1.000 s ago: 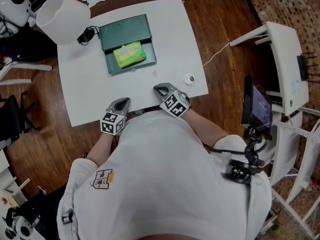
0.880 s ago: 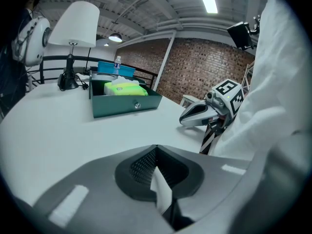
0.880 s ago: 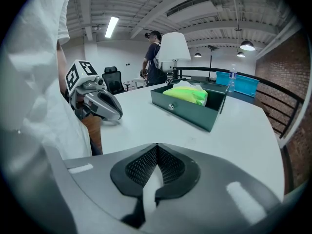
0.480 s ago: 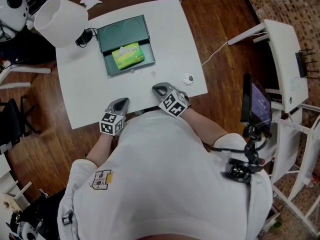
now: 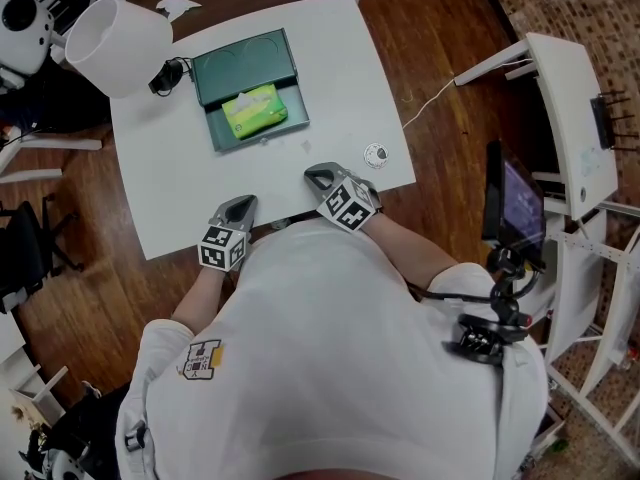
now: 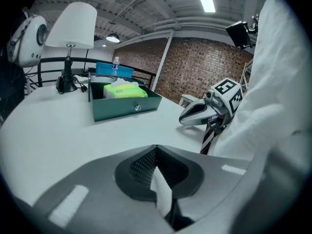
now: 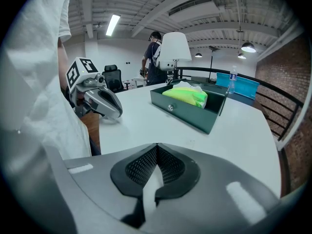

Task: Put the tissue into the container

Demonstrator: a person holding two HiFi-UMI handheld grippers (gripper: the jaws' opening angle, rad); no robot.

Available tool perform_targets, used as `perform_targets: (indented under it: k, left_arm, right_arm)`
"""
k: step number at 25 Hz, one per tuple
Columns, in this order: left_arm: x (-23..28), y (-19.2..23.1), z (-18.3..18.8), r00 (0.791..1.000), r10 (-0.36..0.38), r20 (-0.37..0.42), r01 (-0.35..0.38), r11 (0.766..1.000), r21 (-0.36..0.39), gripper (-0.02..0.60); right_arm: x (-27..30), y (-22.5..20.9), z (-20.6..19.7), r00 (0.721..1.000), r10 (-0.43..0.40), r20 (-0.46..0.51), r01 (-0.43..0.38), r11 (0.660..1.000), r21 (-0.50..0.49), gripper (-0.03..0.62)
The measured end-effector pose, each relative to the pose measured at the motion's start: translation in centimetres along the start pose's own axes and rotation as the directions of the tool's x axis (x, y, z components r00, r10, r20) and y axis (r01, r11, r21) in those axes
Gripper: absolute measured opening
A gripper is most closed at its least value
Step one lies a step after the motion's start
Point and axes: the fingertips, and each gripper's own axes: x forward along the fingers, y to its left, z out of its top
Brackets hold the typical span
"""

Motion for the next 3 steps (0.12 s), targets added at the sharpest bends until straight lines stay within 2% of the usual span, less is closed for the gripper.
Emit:
perform_targets:
  k: [3]
  left_arm:
    - [-0.02,-0.09,0.01,1.000,0.001,0.001,-0.001,1.000,0.000,0.000]
  right_arm:
    - [-0.02,0.01,-0.07,1.000,-0.001,-0.001,0.001,1.000,0.001,0.000]
